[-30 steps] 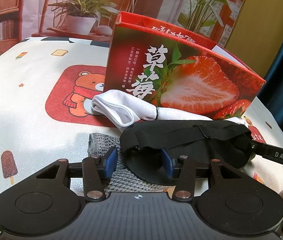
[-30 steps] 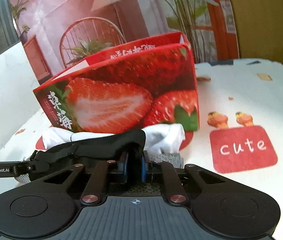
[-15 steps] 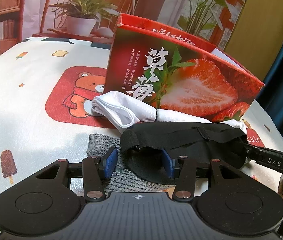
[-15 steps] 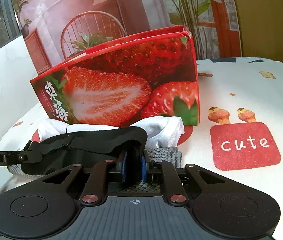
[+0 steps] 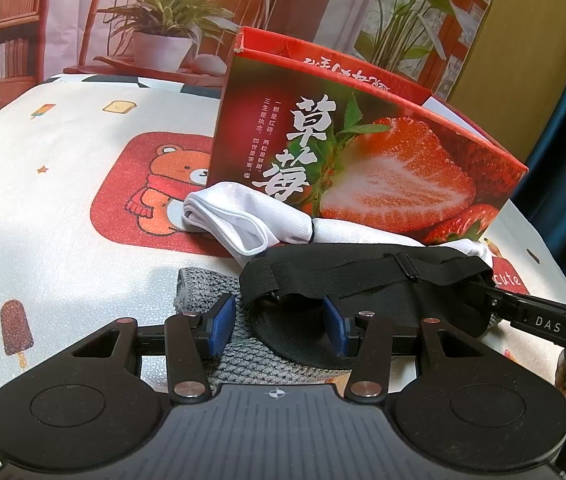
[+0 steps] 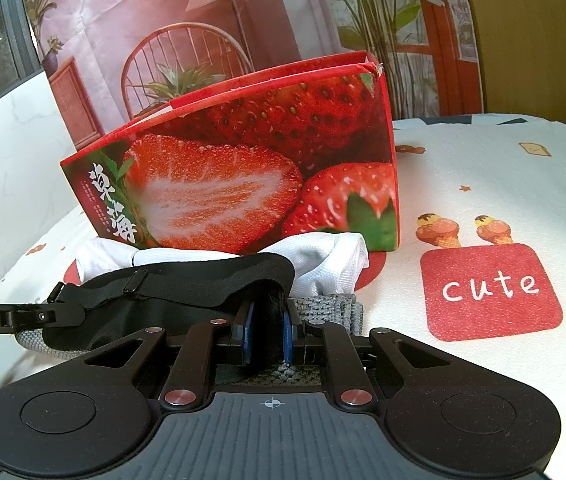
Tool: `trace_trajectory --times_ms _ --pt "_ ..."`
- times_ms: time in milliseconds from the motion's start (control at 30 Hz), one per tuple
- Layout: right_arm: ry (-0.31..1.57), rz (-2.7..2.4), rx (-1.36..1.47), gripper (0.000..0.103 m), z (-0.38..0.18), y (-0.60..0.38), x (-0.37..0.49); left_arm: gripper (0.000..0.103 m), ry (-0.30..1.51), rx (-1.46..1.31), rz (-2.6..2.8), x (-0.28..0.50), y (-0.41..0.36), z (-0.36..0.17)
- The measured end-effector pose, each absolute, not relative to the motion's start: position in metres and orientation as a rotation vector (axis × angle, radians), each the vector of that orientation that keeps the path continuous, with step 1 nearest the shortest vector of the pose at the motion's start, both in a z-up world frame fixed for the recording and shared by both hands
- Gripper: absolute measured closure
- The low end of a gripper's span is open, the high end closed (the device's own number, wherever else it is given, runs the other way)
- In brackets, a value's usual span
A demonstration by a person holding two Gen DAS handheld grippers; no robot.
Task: Organize soft objects
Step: 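Close the left gripper on the black eye mask and lift it, then carry the black eye mask over the red box with the left gripper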
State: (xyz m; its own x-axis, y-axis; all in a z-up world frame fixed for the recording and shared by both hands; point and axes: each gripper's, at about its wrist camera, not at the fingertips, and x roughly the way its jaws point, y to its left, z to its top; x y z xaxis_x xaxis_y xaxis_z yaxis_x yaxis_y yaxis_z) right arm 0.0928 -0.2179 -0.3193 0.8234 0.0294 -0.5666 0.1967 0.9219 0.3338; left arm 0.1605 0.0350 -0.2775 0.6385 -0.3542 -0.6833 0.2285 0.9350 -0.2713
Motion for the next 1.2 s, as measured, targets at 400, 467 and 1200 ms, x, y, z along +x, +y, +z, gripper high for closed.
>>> trace_trajectory --times_ms 400,467,1200 --pt "0.558 -0.081 0.389 0.090 -0.302 -0.217 0.088 0.093 0.675 -0.107 -0.335 0.149 0.031 -0.250" --pt "0.530 -0.069 0.390 0.091 -0.294 -0.218 0.085 0.093 0.640 -0.088 -0.320 0.145 0.030 -0.243" --pt "0.249 0.001 0.250 0.091 -0.188 -0.236 0.104 0.094 0.261 -0.018 -0.292 0.161 0.003 -0.138"
